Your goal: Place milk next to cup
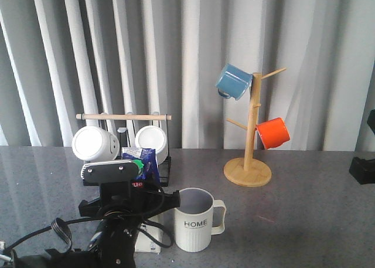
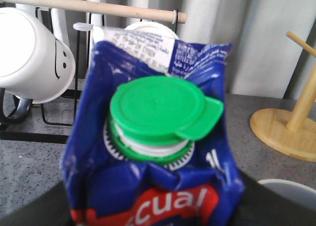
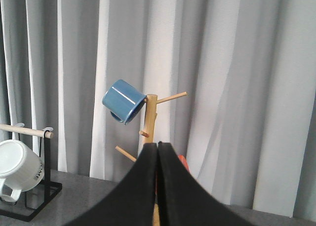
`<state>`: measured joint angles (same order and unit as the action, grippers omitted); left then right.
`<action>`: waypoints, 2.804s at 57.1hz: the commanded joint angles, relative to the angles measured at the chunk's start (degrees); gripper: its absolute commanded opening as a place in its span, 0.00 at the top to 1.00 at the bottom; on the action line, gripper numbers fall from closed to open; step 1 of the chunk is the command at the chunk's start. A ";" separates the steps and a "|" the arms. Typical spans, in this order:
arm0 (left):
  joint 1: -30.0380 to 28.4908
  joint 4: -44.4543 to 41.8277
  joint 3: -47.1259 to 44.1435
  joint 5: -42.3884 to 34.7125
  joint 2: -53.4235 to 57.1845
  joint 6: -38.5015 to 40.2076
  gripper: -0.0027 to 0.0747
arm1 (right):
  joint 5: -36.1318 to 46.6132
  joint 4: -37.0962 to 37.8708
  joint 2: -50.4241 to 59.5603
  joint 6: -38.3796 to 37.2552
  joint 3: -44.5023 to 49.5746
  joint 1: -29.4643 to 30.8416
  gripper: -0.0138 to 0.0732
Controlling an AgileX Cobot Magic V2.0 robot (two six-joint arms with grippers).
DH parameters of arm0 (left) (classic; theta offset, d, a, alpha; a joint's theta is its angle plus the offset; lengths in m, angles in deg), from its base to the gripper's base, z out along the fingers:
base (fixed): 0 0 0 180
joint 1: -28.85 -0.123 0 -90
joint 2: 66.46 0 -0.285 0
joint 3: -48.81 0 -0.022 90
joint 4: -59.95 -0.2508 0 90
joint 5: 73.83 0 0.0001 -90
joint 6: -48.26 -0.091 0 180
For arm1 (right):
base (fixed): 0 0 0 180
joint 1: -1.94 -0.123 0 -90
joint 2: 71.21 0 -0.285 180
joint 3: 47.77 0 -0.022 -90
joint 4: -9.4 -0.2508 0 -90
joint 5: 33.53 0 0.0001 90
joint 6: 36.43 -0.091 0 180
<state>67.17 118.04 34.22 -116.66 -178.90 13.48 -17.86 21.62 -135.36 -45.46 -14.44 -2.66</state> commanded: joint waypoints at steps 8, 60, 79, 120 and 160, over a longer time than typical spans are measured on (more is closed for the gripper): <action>0.08 -0.23 1.11 0.61 4.15 -4.93 0.01 | 3.99 0.30 0.81 0.13 -1.40 0.25 0.85; 0.16 2.15 1.11 5.73 32.65 -12.57 0.98 | 3.99 0.30 0.81 0.13 -1.40 0.25 0.85; 0.46 -27.04 -2.08 7.68 34.99 22.04 0.97 | 4.13 0.30 0.81 0.13 -1.40 0.25 0.85; -28.61 -64.75 -49.31 28.16 84.47 42.54 0.97 | 4.00 0.30 0.81 0.13 -1.40 0.25 0.85; -37.04 -69.16 -62.85 38.49 103.65 43.07 0.97 | 4.00 0.30 0.81 0.13 -1.40 0.25 0.85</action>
<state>30.38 48.19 -29.76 -75.92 -76.60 56.33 -17.86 21.62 -135.36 -45.46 -14.16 -2.66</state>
